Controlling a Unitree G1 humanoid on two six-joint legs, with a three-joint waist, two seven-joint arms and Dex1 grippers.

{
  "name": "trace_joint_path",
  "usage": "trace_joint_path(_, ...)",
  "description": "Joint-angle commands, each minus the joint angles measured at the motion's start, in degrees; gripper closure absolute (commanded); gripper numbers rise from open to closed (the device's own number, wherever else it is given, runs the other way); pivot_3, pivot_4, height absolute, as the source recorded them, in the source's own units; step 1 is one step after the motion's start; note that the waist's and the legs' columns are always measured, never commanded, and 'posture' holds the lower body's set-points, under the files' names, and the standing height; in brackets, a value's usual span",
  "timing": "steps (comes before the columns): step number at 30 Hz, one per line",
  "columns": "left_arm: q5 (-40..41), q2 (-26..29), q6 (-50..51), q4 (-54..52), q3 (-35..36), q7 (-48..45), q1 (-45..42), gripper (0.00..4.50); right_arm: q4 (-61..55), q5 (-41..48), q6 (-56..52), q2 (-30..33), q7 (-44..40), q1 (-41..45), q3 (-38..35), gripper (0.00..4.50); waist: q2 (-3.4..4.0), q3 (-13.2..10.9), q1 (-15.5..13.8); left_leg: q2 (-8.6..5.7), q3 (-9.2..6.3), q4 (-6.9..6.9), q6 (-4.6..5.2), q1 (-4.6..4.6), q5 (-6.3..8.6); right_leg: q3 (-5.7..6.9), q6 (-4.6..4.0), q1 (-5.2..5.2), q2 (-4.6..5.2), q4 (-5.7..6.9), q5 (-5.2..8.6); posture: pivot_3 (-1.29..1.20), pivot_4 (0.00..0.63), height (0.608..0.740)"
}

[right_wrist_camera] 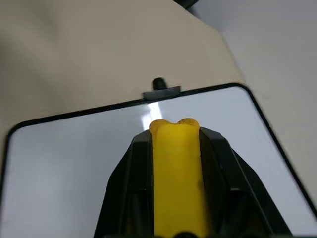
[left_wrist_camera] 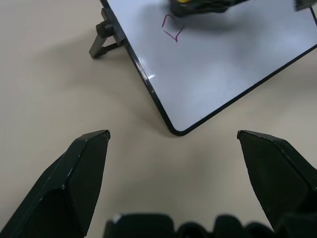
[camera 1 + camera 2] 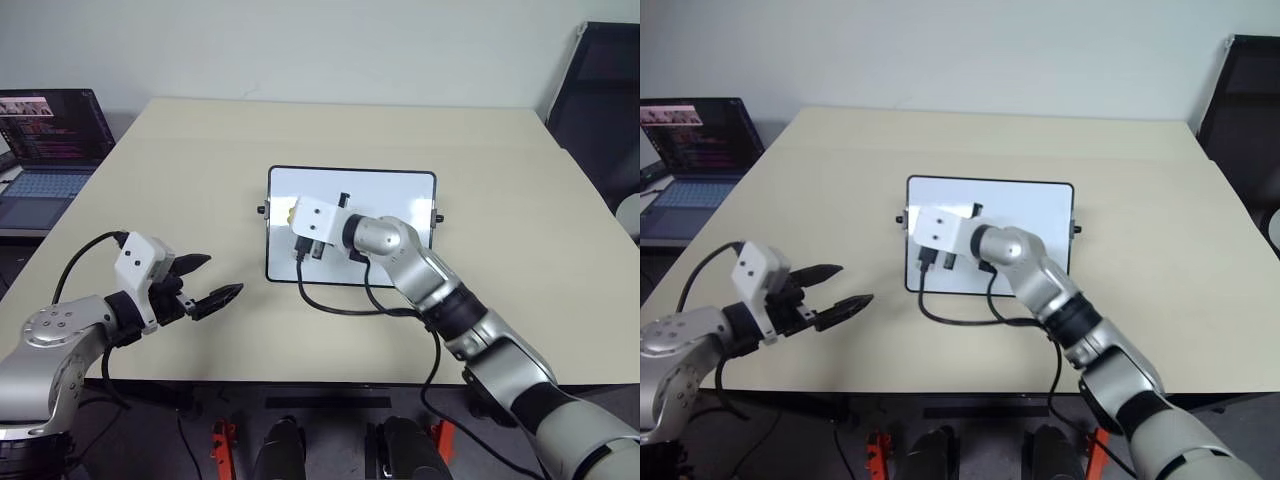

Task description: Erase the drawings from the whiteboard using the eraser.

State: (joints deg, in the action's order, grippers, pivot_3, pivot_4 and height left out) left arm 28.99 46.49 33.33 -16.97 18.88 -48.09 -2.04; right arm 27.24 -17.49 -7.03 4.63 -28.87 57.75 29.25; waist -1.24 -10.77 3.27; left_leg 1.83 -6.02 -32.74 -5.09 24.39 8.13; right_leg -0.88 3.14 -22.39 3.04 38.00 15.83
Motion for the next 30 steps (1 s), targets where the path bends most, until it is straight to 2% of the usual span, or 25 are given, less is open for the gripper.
trace_joint_path(1,-0.4,0.9,-1.1,-1.2,0.1,-0.2,-0.4,0.0,6.8,-0.4,3.1,-1.4,0.4,2.7,-0.9,3.54,0.0,0.0,-0.1,0.0,0.0,0.0,-0.01,0.0,0.01,-0.01,0.02,0.0,0.0,0.0,-0.01,0.0,0.15,0.74)
trace_joint_path(7,-0.5,0.7,-1.3,-1.5,-0.2,-0.3,0.1,0.0,7.7,-1.9,2.1,1.7,-10.1,0.9,2.2,3.54,0.01,0.0,-0.3,-0.02,-0.03,0.02,-0.05,0.0,0.03,0.0,0.05,0.02,0.0,0.03,-0.01,0.0,0.15,0.74)
trace_joint_path(10,-0.5,0.6,-1.3,-1.5,-0.5,-0.2,-0.2,0.0,10.0,-3.1,3.5,1.2,-5.3,2.4,0.6,3.54,0.01,0.0,-0.3,-0.01,-0.05,0.0,-0.04,-0.06,0.02,0.01,0.03,0.03,-0.01,0.11,0.06,0.0,0.15,0.74)
trace_joint_path(13,-0.5,0.6,-1.3,-1.4,-0.7,-0.4,-0.5,0.0,15.2,-4.1,6.1,-0.3,4.0,6.1,-1.9,3.54,0.04,0.0,-0.3,-0.02,-0.06,-0.03,-0.03,-0.1,0.01,0.0,-0.05,0.04,-0.01,0.13,-0.03,0.0,0.15,0.74)
trace_joint_path(16,-0.6,0.7,-1.4,-1.3,-0.9,-0.5,-0.6,0.0,19.0,-3.9,7.3,-0.9,5.2,7.3,-1.7,3.54,0.03,0.0,-0.5,-0.02,-0.09,-0.03,-0.03,-0.1,0.0,0.03,-0.1,0.03,0.0,0.13,-0.11,0.0,0.15,0.74)
trace_joint_path(23,-0.5,0.7,-1.4,-1.4,-1.0,-0.5,-0.6,0.0,16.9,-5.3,5.3,1.3,-9.5,2.4,3.0,3.54,0.01,0.0,-0.4,-0.01,-0.07,-0.03,-0.02,-0.28,-0.01,-0.01,-0.12,0.14,-0.01,0.1,-0.07,0.0,0.15,0.74)
trace_joint_path(25,-0.5,0.6,-1.4,-1.5,-1.1,-0.5,-0.7,0.0,15.8,-5.6,5.2,2.0,-10.7,1.8,3.2,3.54,0.01,0.0,-0.4,-0.01,-0.05,-0.02,-0.02,-0.31,-0.01,-0.02,-0.12,0.16,-0.01,0.11,-0.06,0.0,0.15,0.74)
trace_joint_path(27,-0.4,0.6,-1.3,-1.6,-1.2,-0.5,-0.7,0.0,16.1,-6.1,5.6,1.9,-7.7,2.5,2.1,3.54,0.02,0.0,-0.4,-0.01,-0.05,-0.02,-0.02,-0.35,-0.01,-0.02,-0.11,0.16,-0.01,0.13,-0.07,0.0,0.15,0.74)
trace_joint_path(30,-0.3,0.6,-1.2,-1.6,-1.3,-0.6,-0.7,0.0,18.9,-7.2,7.4,1.2,2.4,5.6,-0.4,3.54,0.06,0.0,-0.5,-0.01,-0.08,-0.03,-0.04,-0.46,0.0,0.01,-0.11,0.07,0.0,0.12,-0.08,0.0,0.15,0.74)
